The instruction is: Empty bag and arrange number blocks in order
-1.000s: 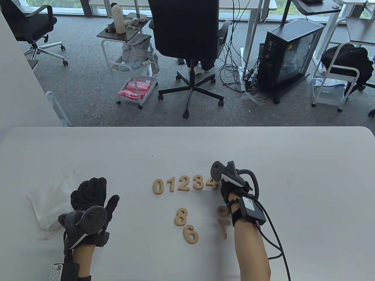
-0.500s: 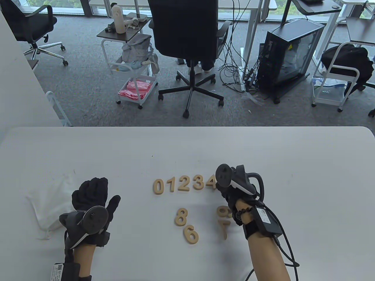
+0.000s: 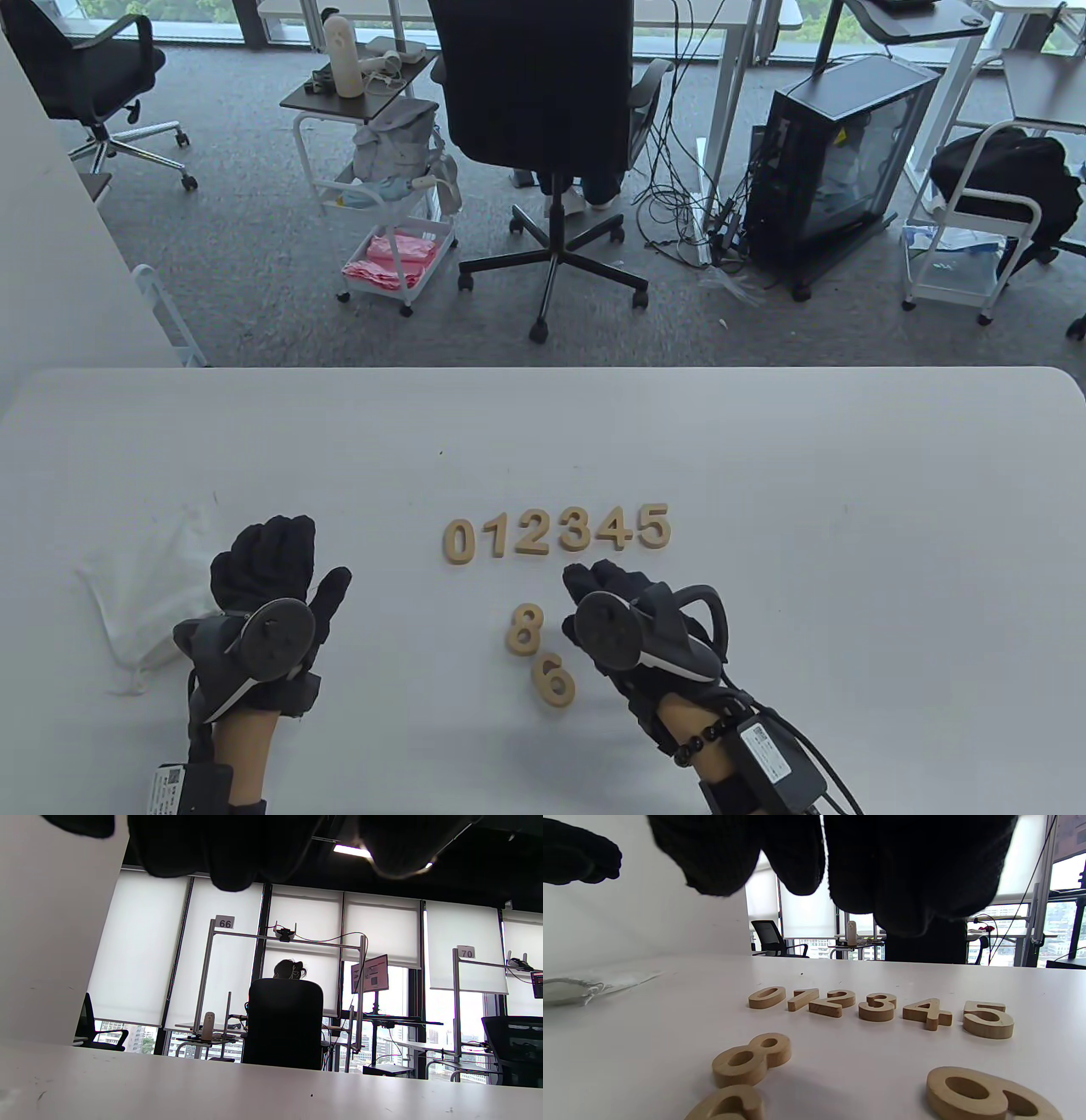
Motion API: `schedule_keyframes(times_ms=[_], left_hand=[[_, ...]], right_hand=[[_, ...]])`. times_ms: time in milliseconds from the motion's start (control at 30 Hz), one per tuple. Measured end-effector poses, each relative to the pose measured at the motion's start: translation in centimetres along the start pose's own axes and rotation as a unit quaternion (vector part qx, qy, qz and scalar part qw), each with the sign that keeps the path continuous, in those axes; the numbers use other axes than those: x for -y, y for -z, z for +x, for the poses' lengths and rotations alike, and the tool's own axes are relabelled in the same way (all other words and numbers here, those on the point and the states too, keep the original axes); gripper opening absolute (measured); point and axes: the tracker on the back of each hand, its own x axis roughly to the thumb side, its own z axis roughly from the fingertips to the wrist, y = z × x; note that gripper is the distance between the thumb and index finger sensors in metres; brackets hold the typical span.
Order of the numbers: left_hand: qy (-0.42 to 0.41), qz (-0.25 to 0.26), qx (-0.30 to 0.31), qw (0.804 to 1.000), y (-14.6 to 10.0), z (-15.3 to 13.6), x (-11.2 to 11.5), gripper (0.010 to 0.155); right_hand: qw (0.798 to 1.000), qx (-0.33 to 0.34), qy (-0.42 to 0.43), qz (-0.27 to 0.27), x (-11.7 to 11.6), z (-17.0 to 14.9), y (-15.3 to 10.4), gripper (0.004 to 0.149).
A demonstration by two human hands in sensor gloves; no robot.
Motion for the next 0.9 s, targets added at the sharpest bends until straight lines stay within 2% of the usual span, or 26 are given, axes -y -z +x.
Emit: schedule_keyframes(times_ms=[133, 267, 333, 900], left_hand=[[-0.001, 0.0, 0.001, 1.0, 0.0, 0.0, 0.0, 0.074], [0.0, -0.002, 0.003, 1.0, 0.0, 0.1, 0.1, 0.073], [0.001, -0.002, 0.002, 1.0, 0.0, 0.1, 0.1, 0.073], [0.003, -0.004, -0.001, 1.0, 0.0, 0.0, 0.1, 0.074]], right_hand=[[0.999, 0.003, -0.035, 0.026, -2.0, 2.3, -0.3, 0.06], [0.999, -0.003, -0.048, 0.019, -4.2, 3.2, -0.4, 0.06], [0.998, -0.006, -0.043, 0.047, -5.1, 3.4, -0.2, 0.061], [0.985, -0.052, -0.077, 0.145, -9.4, 5.2, 0.6, 0.087]])
